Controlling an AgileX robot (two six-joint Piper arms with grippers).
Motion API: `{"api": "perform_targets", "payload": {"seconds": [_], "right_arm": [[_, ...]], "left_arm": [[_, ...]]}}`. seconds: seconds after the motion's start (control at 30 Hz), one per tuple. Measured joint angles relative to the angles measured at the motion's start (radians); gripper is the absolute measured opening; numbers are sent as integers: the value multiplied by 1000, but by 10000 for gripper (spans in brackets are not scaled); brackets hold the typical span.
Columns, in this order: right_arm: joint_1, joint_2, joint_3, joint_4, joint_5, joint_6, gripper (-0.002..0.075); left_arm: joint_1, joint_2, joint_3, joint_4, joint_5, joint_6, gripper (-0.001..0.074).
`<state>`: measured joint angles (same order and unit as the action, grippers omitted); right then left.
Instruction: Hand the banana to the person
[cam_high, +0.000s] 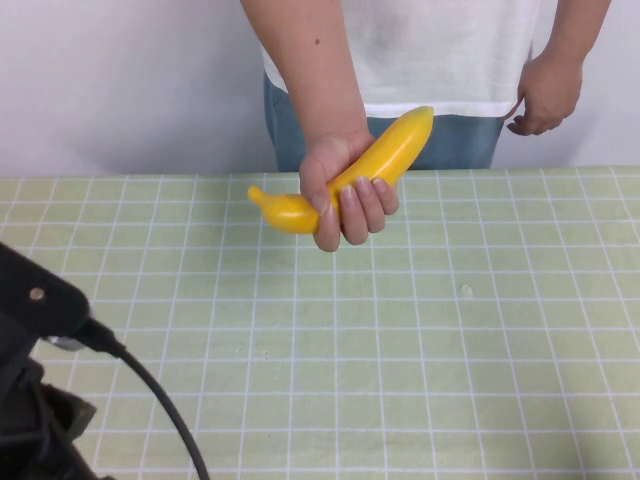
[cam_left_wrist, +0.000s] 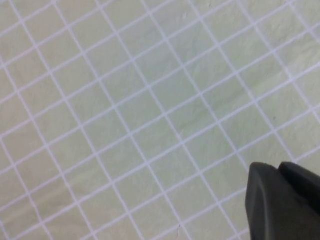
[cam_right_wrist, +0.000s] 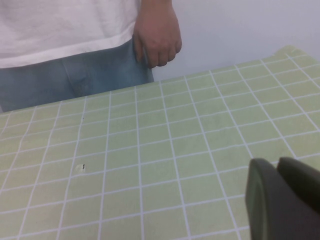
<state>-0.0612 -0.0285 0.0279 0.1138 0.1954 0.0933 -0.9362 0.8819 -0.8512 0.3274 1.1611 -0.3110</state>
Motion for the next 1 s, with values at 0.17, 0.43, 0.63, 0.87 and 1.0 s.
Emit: {"api": "perform_targets", "payload": {"seconds": [0.17, 0.43, 0.63, 0.87, 1.0], "right_arm": [[0, 0, 0, 0, 0, 0, -7], [0, 0, 0, 0, 0, 0, -7], [0, 0, 0, 0, 0, 0, -7], [0, 0, 0, 0, 0, 0, -7], [0, 0, 0, 0, 0, 0, -7]], "left_arm": [[0, -2, 0, 0, 45, -5, 5], [0, -2, 0, 37, 56, -5, 4], [0, -2, 0, 255, -26, -5, 4], [6, -55, 0, 365, -110, -5, 4], [68, -103, 0, 369, -136, -20, 4]]}}
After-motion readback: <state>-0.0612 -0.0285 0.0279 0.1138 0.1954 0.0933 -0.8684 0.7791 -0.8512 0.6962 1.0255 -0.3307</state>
